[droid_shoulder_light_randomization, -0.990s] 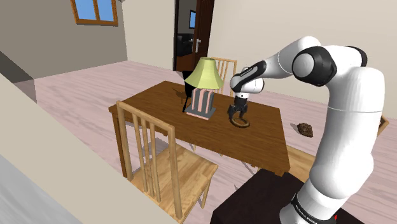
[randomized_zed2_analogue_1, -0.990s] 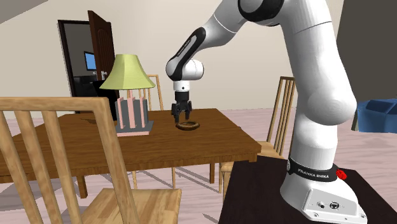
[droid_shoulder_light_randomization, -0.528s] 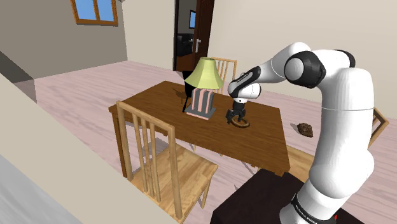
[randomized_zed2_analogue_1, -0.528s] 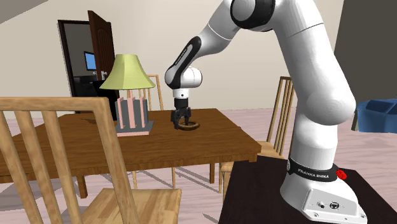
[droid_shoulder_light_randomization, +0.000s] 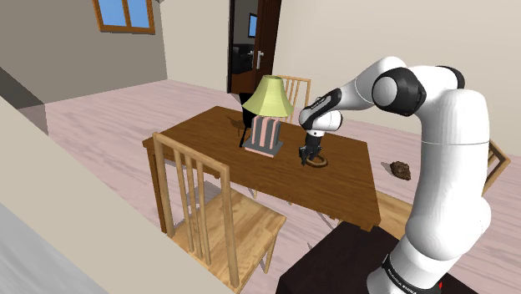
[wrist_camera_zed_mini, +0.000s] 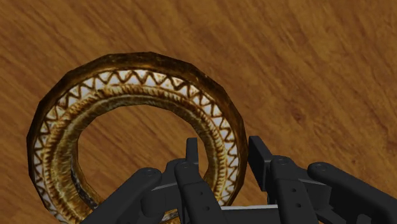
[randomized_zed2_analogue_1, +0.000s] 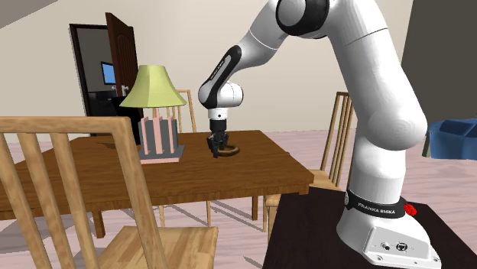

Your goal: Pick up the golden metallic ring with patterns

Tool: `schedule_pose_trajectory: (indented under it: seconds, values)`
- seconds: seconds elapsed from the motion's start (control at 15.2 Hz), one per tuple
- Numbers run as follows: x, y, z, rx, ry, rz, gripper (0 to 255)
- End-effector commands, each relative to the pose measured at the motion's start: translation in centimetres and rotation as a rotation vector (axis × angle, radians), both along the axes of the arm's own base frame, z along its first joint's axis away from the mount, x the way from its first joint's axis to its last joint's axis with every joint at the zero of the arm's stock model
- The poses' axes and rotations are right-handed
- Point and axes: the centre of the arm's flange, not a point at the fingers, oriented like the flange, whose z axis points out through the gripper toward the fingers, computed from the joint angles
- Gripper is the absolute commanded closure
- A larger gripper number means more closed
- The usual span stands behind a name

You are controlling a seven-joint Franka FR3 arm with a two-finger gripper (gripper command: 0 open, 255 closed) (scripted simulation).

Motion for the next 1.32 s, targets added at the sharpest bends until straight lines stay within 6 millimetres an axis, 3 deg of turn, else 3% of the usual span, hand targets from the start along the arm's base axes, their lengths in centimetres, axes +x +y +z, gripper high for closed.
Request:
schedule_pose_trajectory:
  seconds: [0.0, 0.2, 1.25]
  values:
    - [0.0, 0.1, -0.1, 0.001, 0.002, 0.001, 255]
    - [-0.1, 0.1, -0.2, 0.001, 0.002, 0.001, 255]
    - [-0.1, 0.1, 7.8, 0.001, 0.002, 0.001, 255]
